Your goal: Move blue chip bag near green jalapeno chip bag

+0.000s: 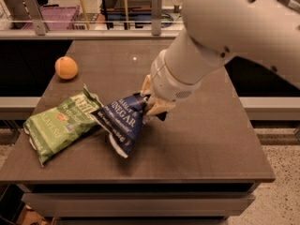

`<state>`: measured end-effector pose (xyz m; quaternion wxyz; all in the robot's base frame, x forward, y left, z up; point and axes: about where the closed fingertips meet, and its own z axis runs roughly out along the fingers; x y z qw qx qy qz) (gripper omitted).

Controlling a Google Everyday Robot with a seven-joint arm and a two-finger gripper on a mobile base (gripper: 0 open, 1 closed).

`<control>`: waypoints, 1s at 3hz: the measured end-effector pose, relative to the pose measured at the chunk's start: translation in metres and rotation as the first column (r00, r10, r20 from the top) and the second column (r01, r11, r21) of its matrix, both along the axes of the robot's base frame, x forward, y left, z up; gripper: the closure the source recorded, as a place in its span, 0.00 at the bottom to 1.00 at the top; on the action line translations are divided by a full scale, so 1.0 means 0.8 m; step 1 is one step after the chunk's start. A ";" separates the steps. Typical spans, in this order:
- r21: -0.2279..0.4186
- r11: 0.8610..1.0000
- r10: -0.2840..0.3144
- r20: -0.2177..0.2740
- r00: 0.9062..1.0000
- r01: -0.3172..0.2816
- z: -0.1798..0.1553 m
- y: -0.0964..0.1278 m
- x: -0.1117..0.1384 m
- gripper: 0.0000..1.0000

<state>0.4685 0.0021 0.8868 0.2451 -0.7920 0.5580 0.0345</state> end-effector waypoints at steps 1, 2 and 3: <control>0.034 0.999 -0.038 0.023 0.999 0.037 -0.028 0.017 0.000 1.00; 0.036 0.996 -0.077 0.017 0.997 0.077 -0.060 0.027 -0.002 1.00; 0.036 0.996 -0.077 0.017 0.997 0.076 -0.060 0.027 -0.002 0.84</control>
Offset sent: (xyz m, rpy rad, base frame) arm -0.0017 0.0276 -0.0804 0.0353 -0.0087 -0.1357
